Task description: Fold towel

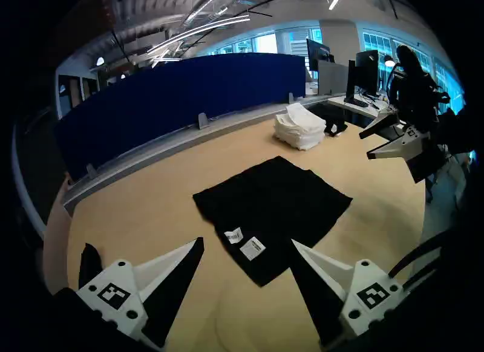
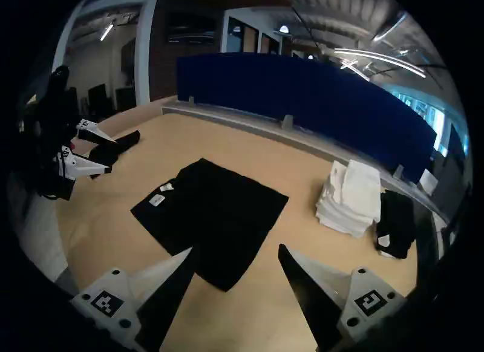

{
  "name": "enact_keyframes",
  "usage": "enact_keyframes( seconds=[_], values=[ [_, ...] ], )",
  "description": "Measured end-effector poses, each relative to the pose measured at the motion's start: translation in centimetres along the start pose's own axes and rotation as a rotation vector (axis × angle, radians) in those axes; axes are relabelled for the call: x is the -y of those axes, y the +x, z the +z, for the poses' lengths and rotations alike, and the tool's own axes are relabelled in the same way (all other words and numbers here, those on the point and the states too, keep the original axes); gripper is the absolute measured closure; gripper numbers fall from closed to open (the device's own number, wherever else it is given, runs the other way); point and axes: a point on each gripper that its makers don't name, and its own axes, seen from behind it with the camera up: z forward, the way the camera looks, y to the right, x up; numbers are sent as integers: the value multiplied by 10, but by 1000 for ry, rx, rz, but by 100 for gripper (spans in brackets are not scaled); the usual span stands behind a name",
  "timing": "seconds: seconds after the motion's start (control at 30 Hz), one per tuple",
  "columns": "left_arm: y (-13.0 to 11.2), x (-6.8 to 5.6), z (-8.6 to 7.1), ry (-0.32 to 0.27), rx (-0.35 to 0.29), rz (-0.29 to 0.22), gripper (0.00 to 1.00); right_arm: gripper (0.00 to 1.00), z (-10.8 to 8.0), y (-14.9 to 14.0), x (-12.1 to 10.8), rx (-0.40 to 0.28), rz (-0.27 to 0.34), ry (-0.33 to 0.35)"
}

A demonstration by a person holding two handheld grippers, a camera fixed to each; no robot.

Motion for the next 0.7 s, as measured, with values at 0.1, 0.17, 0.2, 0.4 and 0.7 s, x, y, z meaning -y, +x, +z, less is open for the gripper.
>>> enact_keyframes(
  seconds=[0.1,0.17,0.2,0.4,0.7],
  values=[
    [-15,-6,12,-22,22,0,3,0,13,-15,3,25,-7,15],
    [-25,-8,19,-27,37,-7,3,0,20,-24,4,36,-2,22],
    [-30,-9,23,-29,44,-10,3,0,24,-28,5,41,0,25],
    [-55,-11,41,-40,90,-13,3,0,41,-48,6,66,17,42],
    [-87,-23,56,-83,157,11,3,0,58,-72,11,100,14,61]
  ],
)
